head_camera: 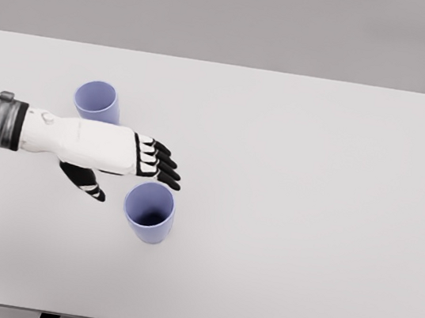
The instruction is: Place the right cup on the left cup with left arm
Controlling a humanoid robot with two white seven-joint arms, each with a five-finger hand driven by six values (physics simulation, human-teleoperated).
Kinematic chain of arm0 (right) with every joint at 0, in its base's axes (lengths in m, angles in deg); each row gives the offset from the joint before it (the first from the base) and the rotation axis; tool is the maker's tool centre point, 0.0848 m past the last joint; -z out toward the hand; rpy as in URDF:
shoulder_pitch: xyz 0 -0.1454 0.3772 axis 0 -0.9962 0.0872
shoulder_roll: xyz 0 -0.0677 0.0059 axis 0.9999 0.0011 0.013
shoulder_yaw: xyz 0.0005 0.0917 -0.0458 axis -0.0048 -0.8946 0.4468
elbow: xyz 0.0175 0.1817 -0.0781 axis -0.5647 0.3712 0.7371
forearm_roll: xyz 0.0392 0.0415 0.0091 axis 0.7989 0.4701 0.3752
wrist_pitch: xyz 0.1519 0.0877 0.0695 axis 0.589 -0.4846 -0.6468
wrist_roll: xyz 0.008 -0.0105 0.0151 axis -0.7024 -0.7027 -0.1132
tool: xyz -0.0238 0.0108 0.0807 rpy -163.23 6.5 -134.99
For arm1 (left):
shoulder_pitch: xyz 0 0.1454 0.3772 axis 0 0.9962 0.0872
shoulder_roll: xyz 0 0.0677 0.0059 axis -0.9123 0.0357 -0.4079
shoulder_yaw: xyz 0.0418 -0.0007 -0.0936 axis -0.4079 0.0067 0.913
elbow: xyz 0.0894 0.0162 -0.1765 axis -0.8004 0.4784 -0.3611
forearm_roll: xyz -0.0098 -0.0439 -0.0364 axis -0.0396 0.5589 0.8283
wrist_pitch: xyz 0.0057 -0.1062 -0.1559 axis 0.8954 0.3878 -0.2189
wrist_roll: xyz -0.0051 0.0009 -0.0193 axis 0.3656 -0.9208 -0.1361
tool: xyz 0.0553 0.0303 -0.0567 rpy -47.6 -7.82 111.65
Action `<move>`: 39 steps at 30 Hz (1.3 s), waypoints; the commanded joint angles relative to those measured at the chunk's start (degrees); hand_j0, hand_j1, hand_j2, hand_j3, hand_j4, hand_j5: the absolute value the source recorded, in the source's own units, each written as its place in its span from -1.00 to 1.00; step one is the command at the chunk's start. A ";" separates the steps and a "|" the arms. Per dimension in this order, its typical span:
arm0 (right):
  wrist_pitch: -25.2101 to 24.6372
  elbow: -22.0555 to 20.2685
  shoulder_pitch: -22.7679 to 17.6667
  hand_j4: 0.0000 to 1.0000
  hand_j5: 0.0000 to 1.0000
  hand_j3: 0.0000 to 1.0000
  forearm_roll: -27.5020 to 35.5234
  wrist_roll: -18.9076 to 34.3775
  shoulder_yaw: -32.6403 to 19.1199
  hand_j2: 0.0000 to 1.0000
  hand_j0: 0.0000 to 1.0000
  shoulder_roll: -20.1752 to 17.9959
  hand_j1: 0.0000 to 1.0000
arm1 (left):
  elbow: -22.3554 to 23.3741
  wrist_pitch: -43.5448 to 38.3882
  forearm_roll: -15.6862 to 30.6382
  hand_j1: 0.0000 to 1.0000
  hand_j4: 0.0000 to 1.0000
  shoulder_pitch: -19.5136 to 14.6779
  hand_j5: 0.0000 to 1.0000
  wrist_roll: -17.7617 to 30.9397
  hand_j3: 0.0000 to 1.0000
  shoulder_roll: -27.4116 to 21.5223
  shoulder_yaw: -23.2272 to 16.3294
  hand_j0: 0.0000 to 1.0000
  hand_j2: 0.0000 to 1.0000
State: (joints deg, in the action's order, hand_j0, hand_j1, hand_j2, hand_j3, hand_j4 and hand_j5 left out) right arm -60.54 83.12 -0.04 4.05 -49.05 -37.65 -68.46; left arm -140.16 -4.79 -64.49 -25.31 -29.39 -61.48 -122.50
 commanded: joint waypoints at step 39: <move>0.00 0.00 0.00 1.00 1.00 1.00 -0.01 0.01 0.01 1.00 1.00 0.00 1.00 | 0.08 -0.14 -3.99 1.00 1.00 2.90 1.00 -0.13 1.00 3.36 -0.64 1.00 1.00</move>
State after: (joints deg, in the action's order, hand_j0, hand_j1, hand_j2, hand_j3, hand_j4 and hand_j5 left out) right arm -60.54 83.12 -0.04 4.05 -49.05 -37.64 -68.46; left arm -140.08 -4.79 -68.54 -22.15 -29.45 -58.15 -123.22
